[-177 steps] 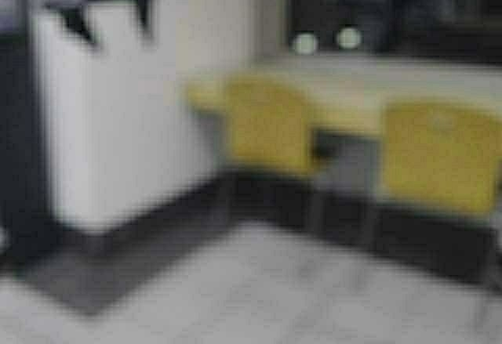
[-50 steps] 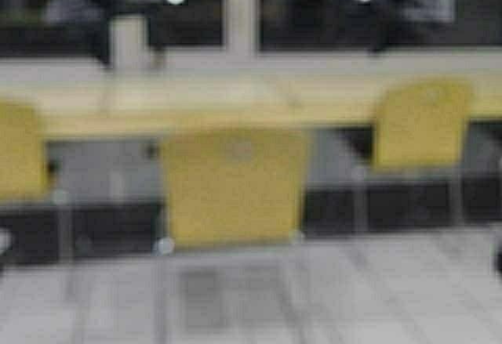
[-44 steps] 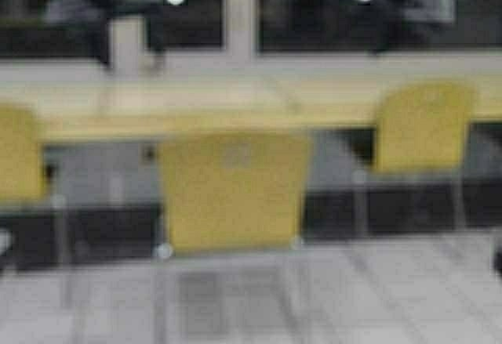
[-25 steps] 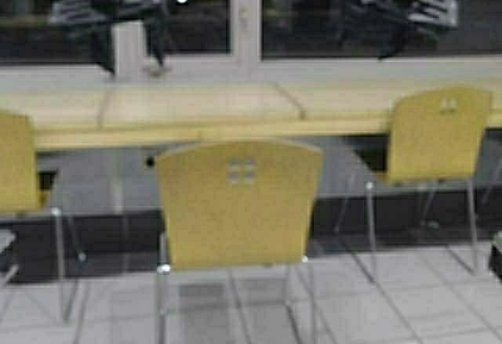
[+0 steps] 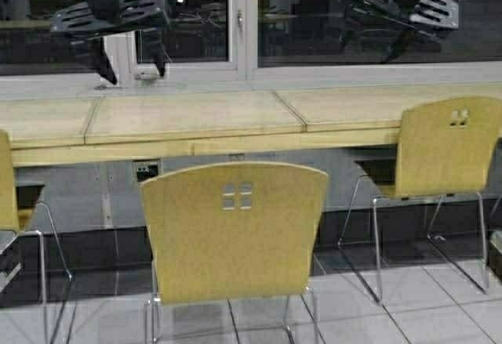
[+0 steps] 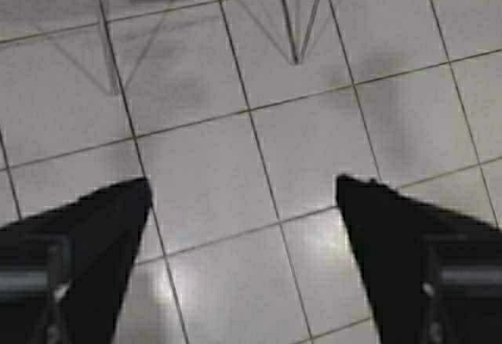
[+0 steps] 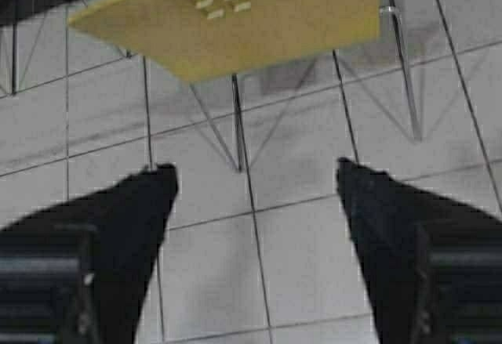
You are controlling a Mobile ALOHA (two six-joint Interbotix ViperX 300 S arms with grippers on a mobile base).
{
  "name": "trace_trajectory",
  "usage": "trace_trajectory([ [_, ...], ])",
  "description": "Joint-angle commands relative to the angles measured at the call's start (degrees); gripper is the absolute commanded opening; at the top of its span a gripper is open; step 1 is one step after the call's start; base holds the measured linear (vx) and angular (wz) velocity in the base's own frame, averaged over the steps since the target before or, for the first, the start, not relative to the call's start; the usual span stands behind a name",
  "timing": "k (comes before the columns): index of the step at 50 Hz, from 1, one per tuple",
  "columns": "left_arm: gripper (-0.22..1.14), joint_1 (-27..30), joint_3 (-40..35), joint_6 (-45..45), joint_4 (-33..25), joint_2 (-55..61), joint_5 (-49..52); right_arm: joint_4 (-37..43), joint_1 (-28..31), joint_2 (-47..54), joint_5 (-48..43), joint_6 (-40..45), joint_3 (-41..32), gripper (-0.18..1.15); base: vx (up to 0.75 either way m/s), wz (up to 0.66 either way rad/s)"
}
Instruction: Push the chairs under the table
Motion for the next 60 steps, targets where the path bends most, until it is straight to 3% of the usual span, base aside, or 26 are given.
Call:
trace_trajectory([
  [1, 1.01, 0.18, -0.79, -0.26, -0.09, -1.32, -0.44, 0.0, -0.09, -0.26, 0.0, 0.18, -0.79, 0.95, 0.3, 0.07],
  [17, 1.01, -0.88, -0.35, -0.88, -2.46, -0.09, -0.7, 0.88, -0.53, 0.09, 0.26, 5.63, -0.18, 0.95, 0.3, 0.12],
  [39, 1.01, -1.93, 1.93, -3.25, -4.48, 0.09, -0.62, 0.88, -1.14, 2.29, 2.02, 6.77, -0.62, 0.95, 0.24, 0.03],
  [41, 1.01, -1.93, 2.99, -5.36, -7.65, 0.26, -0.7, 2.29, -1.14, 2.81, 3.43, 7.91, -0.7, 0.95, 0.22, -0.04],
  [50, 1.01, -4.48, 10.63, -20.04, -36.91, 1.76, -8.35, 20.65, -1.76, 5.27, 6.24, 22.85, 2.99, 0.95, 0.16, 0.0],
  [56, 1.01, -10.02, 13.18, -21.62, -53.88, 3.34, -15.29, 28.65, -0.7, 6.77, 6.06, 26.98, 5.19, 0.95, 0.11, 0.08],
  [60, 1.01, -12.74, 13.45, -21.62, -61.96, 5.27, -20.21, 32.61, -0.7, 8.26, 6.06, 28.04, 5.8, 0.95, 0.09, 0.07],
])
